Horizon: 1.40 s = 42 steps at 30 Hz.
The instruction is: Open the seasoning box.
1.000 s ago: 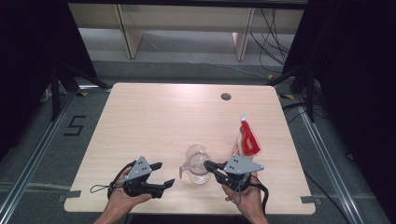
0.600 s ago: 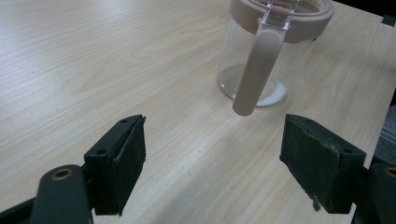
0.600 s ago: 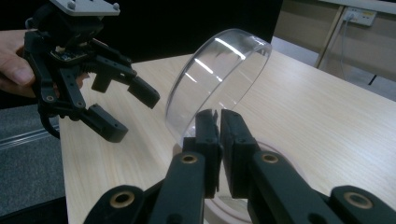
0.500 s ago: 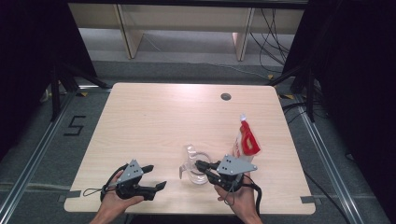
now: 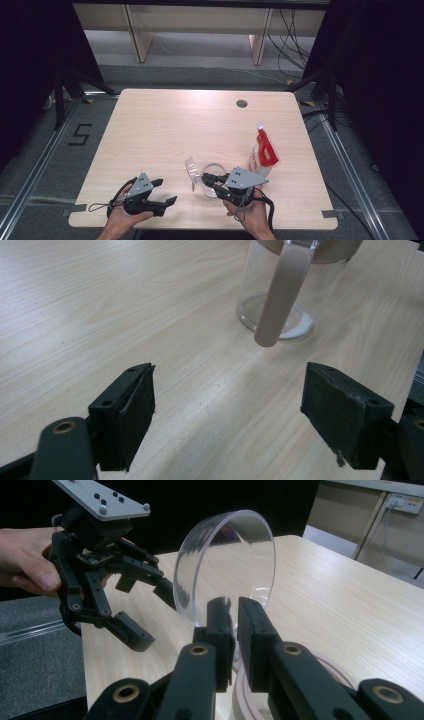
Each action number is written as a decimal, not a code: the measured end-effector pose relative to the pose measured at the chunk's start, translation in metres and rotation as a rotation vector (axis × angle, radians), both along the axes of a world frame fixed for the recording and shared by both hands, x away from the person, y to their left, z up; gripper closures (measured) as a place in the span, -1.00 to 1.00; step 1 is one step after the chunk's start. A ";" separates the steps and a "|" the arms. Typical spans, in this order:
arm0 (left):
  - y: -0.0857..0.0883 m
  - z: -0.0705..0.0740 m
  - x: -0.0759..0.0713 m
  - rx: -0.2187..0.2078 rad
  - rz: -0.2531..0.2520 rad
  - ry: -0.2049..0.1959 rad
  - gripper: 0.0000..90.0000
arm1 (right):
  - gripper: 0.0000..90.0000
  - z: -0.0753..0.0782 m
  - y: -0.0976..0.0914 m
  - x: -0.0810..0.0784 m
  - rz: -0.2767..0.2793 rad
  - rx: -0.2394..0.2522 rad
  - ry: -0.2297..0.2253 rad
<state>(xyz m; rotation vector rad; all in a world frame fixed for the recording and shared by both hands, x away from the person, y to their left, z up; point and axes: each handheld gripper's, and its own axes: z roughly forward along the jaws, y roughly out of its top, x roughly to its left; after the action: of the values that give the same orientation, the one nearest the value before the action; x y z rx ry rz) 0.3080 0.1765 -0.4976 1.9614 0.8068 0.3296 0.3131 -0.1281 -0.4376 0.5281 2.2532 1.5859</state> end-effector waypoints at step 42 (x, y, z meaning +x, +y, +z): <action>-0.003 -0.002 -0.001 0.001 0.037 0.023 -0.63 | -0.20 -0.027 -0.116 -0.042 -0.426 -0.011 0.076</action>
<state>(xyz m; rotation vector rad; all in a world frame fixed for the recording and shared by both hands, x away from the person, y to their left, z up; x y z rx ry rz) 0.3074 0.1734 -0.5000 1.9558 0.8586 0.3301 0.2715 -0.2443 -0.4649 1.0024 2.0223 1.3530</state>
